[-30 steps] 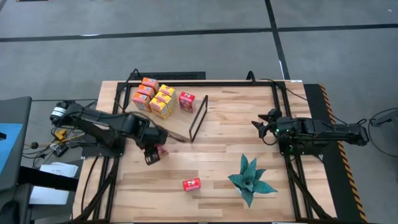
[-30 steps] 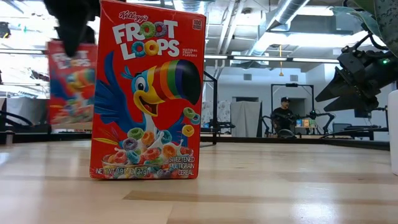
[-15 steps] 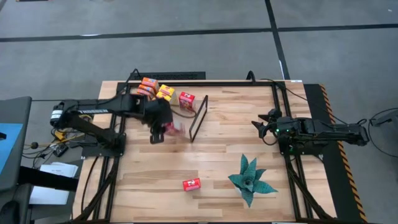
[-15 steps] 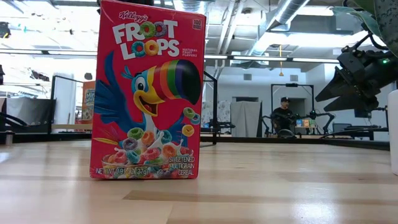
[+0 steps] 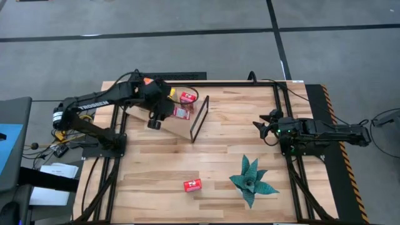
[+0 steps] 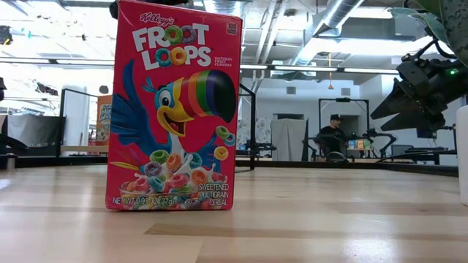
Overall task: Stack cereal on shelf
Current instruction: Put the left red cereal box aligned with the other red cereal box on the shelf
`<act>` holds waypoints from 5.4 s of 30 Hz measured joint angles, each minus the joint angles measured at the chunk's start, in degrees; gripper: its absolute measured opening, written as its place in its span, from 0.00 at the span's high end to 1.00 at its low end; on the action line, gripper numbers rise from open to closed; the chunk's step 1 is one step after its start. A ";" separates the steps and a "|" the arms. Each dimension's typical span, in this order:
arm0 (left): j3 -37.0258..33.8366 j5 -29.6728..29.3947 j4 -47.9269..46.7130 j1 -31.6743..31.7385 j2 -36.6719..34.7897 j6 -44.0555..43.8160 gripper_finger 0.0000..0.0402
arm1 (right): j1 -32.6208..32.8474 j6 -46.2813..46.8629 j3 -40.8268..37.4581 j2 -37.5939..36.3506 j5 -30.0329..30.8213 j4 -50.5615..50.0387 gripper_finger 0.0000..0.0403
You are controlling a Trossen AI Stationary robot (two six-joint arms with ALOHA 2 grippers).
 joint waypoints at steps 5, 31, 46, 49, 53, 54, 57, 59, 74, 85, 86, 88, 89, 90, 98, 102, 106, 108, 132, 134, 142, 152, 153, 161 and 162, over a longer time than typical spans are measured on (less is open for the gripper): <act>3.77 0.67 -3.34 0.43 6.28 6.35 0.63 | 0.00 0.22 0.00 -0.01 0.00 0.13 0.21; 14.29 3.73 -9.57 7.14 20.34 21.95 0.63 | -0.01 1.49 0.00 0.01 0.00 -0.07 0.21; 14.22 3.24 -9.43 6.81 23.47 21.99 0.63 | -0.01 1.46 0.02 0.01 0.10 -0.33 0.21; 14.22 2.91 -9.32 6.81 23.47 21.95 0.63 | -0.02 1.46 0.02 -0.01 0.13 -0.33 0.21; 14.22 1.68 -9.20 6.81 23.47 21.79 0.63 | 0.00 1.45 0.02 0.00 0.20 -0.35 0.21; 14.22 1.65 -9.20 6.80 23.47 21.79 0.63 | 0.00 1.44 0.02 -0.01 0.22 -0.33 0.21; 14.22 1.65 -9.21 6.81 23.47 21.51 0.63 | 0.00 1.46 0.02 0.01 0.24 -0.33 0.21; 14.22 1.67 -8.95 6.81 23.61 21.43 0.63 | 0.00 1.46 0.02 0.01 0.24 -0.35 0.21; 14.22 0.14 -8.34 6.48 23.71 19.83 0.59 | -0.01 1.49 0.02 0.01 0.24 -0.33 0.21; 14.22 0.18 -8.29 5.87 23.71 19.85 0.54 | -0.02 1.49 0.02 -0.01 0.26 -0.33 0.21; 14.22 0.19 -8.31 5.89 23.71 19.79 0.54 | -0.01 1.49 0.02 0.01 0.24 -0.33 0.21; 14.22 0.12 -8.23 5.94 23.71 19.51 0.54 | -0.01 1.50 0.02 -0.01 0.25 -0.34 0.21; 14.22 0.11 -8.10 5.94 23.71 19.31 0.54 | -0.02 1.51 0.02 0.00 0.25 -0.34 0.21; 14.22 -0.09 -7.96 5.94 23.71 19.15 0.54 | -0.01 1.51 0.02 0.00 0.24 -0.33 0.21; 14.22 -1.19 -6.80 5.94 23.71 17.56 0.54 | 0.00 1.51 0.02 -0.01 0.24 -0.33 0.21; 14.22 -1.21 -6.71 5.94 23.71 16.95 0.54 | -0.01 1.52 0.02 -0.01 0.24 -0.35 0.21; 14.22 -1.21 -6.56 5.94 23.71 16.79 0.54 | 0.00 1.51 0.02 -0.01 0.24 -0.35 0.21; 14.22 -1.21 -6.06 5.94 23.71 16.74 0.54 | -0.02 1.51 0.02 0.01 0.24 -0.35 0.21; 14.22 -1.32 -5.74 5.63 23.69 14.30 0.54 | -0.01 1.46 0.02 0.00 0.26 -0.39 0.21; 14.22 -1.32 -5.74 5.63 23.69 14.30 0.54 | 0.00 1.46 0.02 -0.01 0.26 -0.42 0.21; 14.22 -1.49 -5.78 5.01 23.69 14.20 0.54 | -0.02 1.46 0.02 -0.01 0.26 -0.46 0.21; 14.22 -1.91 -5.80 4.55 23.69 13.11 0.54 | 0.00 1.46 0.02 -0.01 0.26 -0.50 0.21; 14.22 -2.27 -5.82 4.47 23.69 12.98 0.54 | 0.00 1.46 0.02 0.00 0.26 -0.50 0.21; 14.22 -2.82 -6.00 2.70 23.69 12.18 0.54 | 0.00 1.46 0.02 -0.01 0.26 -0.51 0.21; 14.22 -2.85 -6.01 2.55 23.69 12.09 0.54 | -0.02 1.46 0.02 -0.01 0.26 -0.52 0.21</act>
